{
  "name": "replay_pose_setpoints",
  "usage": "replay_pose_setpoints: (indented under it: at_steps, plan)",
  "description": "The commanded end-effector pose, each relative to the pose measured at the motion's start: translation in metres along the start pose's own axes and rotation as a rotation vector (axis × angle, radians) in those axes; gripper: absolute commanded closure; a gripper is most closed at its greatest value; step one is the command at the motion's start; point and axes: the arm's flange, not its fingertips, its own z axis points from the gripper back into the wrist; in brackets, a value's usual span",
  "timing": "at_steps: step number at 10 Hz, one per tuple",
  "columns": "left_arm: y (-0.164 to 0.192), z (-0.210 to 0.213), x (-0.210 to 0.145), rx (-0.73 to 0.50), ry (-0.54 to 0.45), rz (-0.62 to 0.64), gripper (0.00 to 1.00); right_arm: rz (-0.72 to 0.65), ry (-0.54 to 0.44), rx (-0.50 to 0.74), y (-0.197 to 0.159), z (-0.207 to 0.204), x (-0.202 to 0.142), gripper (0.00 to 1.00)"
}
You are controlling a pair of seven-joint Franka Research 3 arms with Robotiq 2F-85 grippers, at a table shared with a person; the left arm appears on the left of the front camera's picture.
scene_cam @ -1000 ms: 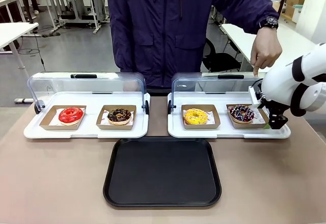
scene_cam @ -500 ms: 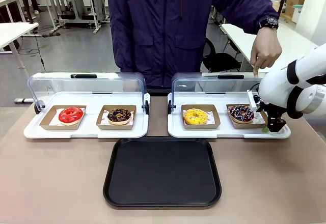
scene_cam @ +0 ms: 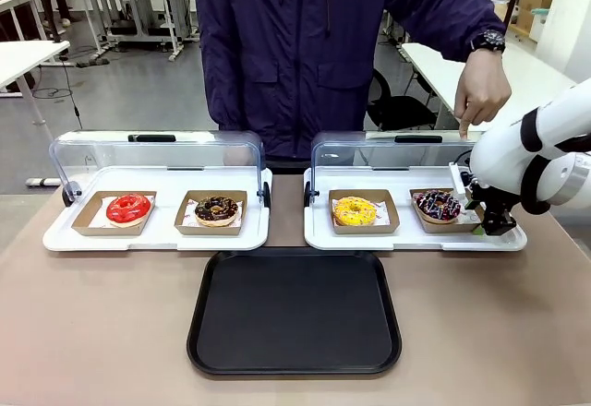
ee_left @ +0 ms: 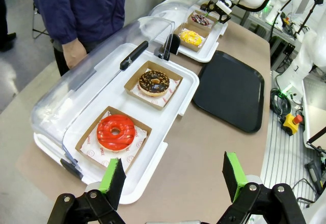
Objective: Move the fourth donut from the left to the tray.
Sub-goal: Pick up the Paper togo box containing the Donut indicated by the person and place it on the Handle tray.
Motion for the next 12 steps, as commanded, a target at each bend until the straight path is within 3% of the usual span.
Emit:
replay_pose_setpoints:
  at_steps: [1,2,4,12]
  plan:
    - [-0.0031,-0.0004,0.0003,-0.001,-0.009,-0.01,0.0,0.017,0.005,0.024,-0.0056,0.0007,-0.0032,1.0]
    - [-0.0031,-0.0004,0.0003,-0.001,-0.009,-0.01,0.0,0.021,0.008,0.03,-0.0054,0.0014,-0.0024,0.86]
    - [-0.0031,-0.0004,0.0003,-0.001,-0.009,-0.01,0.0,0.03,0.015,0.045,-0.005,0.0041,-0.0014,1.0]
    - [-0.0031,-0.0004,0.0003,-0.001,-0.009,-0.01,0.0,0.05,0.008,0.05,0.0019,-0.0002,-0.0025,1.0]
